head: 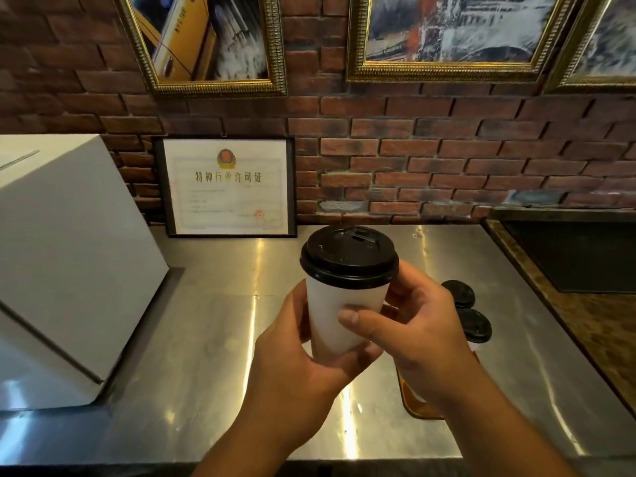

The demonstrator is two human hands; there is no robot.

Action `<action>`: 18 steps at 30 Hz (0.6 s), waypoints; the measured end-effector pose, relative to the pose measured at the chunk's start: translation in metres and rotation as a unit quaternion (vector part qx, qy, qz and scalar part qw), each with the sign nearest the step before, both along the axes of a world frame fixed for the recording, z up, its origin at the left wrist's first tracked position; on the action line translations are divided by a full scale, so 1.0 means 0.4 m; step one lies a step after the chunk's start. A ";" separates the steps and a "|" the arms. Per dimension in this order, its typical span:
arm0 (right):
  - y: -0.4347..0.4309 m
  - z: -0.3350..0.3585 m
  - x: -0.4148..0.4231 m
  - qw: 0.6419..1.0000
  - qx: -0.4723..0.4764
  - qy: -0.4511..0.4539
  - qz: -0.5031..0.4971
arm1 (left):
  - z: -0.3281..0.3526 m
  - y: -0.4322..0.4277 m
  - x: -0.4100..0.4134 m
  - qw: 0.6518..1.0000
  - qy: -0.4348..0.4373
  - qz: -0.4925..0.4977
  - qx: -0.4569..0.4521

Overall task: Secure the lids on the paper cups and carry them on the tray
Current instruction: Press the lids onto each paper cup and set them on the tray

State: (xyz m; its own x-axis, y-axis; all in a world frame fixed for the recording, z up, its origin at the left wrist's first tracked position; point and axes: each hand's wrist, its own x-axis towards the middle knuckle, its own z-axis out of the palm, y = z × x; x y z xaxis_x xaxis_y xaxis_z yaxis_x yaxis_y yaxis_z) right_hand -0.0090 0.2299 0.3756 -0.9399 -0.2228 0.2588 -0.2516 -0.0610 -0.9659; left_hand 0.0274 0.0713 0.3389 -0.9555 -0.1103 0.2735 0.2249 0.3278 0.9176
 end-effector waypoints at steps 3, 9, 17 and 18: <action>-0.002 0.011 0.002 1.000 0.014 -0.008 0.019 | 0.014 -0.003 0.005 1.000 0.004 0.003 -0.008; 0.003 0.023 0.009 0.999 0.024 0.021 0.004 | 0.025 -0.001 0.012 0.998 0.015 0.025 -0.054; 0.005 0.026 0.022 0.999 0.040 0.029 0.016 | 0.025 0.001 0.030 0.997 0.019 0.035 -0.061; 0.008 0.026 0.023 0.999 0.039 0.026 0.018 | 0.024 0.003 0.032 0.998 0.019 0.031 -0.057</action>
State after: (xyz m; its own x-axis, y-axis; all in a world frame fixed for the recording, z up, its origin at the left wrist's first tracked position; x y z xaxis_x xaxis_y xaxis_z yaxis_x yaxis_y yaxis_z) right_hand 0.0002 0.2330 0.3859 -0.9162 -0.2783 0.2882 -0.3010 0.0034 -0.9536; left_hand 0.0400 0.0723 0.3485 -0.9363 -0.1358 0.3238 0.2347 0.4438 0.8648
